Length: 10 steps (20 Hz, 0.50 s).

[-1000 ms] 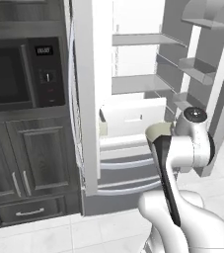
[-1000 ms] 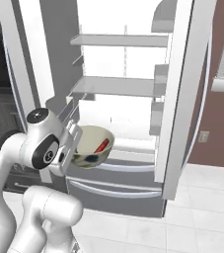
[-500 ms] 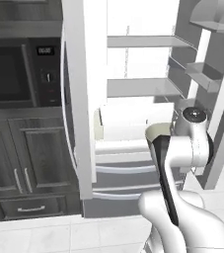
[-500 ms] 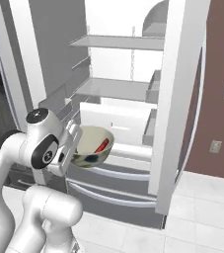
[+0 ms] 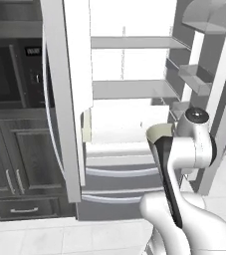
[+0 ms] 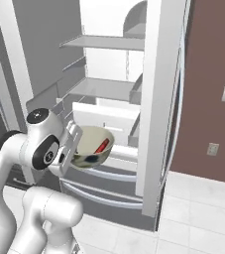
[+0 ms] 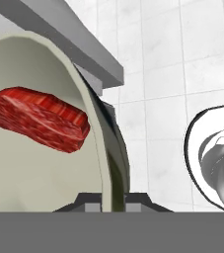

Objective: Place one of the steaks on the plate and the other in the bowl. Then place the bowl in the fridge.

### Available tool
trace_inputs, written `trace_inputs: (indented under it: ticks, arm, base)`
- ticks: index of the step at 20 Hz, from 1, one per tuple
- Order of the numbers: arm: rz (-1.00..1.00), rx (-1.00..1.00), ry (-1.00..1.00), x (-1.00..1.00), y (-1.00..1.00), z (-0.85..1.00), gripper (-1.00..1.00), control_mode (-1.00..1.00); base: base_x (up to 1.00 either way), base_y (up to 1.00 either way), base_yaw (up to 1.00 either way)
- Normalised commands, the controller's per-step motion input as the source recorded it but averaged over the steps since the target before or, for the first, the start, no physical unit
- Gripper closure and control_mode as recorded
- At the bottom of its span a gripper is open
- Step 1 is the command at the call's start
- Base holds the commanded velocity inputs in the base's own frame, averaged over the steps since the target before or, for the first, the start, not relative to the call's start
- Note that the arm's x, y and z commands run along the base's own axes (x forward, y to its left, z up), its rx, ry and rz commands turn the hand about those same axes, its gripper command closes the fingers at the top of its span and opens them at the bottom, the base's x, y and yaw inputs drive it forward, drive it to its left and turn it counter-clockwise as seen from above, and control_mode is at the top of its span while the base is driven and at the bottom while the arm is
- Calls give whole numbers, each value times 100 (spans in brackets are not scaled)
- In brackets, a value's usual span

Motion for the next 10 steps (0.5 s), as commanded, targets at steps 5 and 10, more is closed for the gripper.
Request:
trace_inputs:
  ticks: [5, 10]
  arm:
    - [0, 0, 0, 0, 0, 0, 100, 100]
    - [0, 0, 0, 0, 0, 0, 100, 100]
  base:
    - [54, 8, 2]
    - [70, 26, 0]
